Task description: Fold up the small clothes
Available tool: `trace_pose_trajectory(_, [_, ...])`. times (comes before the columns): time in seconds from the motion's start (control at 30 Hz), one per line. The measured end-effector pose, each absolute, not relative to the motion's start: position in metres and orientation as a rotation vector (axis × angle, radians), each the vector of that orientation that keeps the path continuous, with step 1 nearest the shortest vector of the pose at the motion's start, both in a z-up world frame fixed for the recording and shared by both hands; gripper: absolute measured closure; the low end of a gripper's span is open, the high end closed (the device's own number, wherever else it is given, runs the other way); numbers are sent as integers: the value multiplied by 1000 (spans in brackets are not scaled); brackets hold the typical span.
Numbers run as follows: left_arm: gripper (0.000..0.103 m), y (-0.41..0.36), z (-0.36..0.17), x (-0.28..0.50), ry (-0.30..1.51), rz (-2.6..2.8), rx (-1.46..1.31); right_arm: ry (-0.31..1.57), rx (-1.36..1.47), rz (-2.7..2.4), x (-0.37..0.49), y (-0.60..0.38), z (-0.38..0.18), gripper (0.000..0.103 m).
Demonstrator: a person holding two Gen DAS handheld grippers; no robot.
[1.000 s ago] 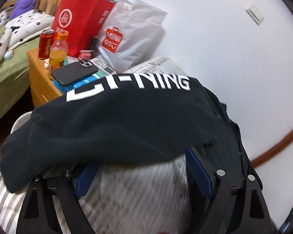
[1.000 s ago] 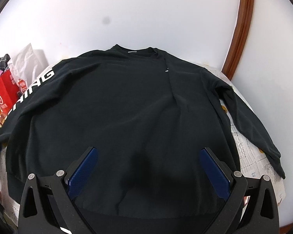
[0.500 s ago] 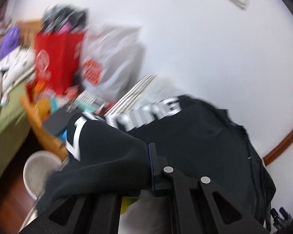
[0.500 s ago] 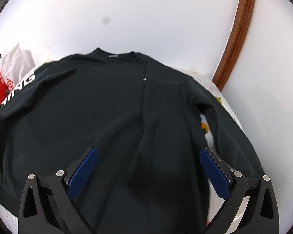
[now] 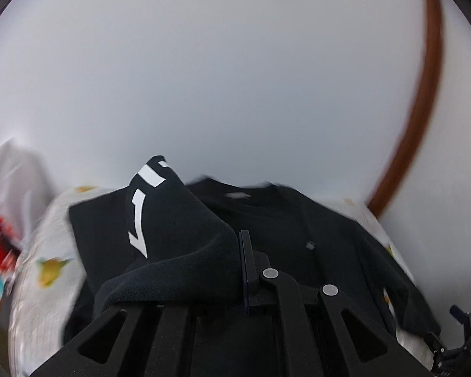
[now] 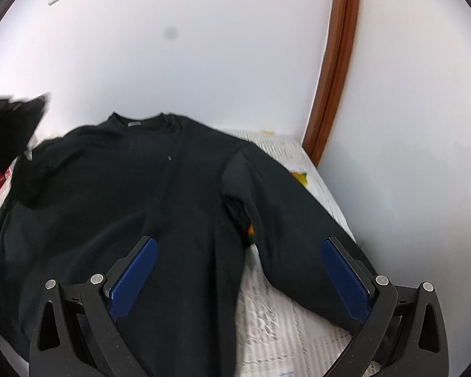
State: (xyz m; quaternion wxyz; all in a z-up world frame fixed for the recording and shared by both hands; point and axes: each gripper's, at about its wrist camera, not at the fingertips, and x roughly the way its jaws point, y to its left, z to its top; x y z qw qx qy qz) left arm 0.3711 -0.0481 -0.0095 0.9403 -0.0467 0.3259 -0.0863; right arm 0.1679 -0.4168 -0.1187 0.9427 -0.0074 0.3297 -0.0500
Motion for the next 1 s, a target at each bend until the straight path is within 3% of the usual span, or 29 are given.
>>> trace_pose_trajectory(0.23, [97,-125,-56,409,799,-262,-31,700,33,-100,150,-450,-155,1])
trace_pose_trajectory(0.4, [95,-132,-71,412,830,-247,-33,704,69,-97,150,-458,-156,1])
trace_pose_trajectory(0.47, [80,-135,-69,409,845,-255,-48,707,71,-92,153,-458,-157,1])
trace_pose_trajectory(0.53, [44,-137,-64,404,842,-282,-70,706,68,-82,154,-448,-153,1])
trace_pose_trajectory(0.6, [28,-135,-52,394,798,-300,-81,699,55,-68,156,-438,-150,1])
trace_pose_trajectory(0.9, [8,-83,7,330,656,-329,-67,636,-24,-12,154,-368,-108,1])
trace_pose_trajectory(1.0, [8,-47,7,317,660,-244,-48,631,-38,23,163,-342,-98,1])
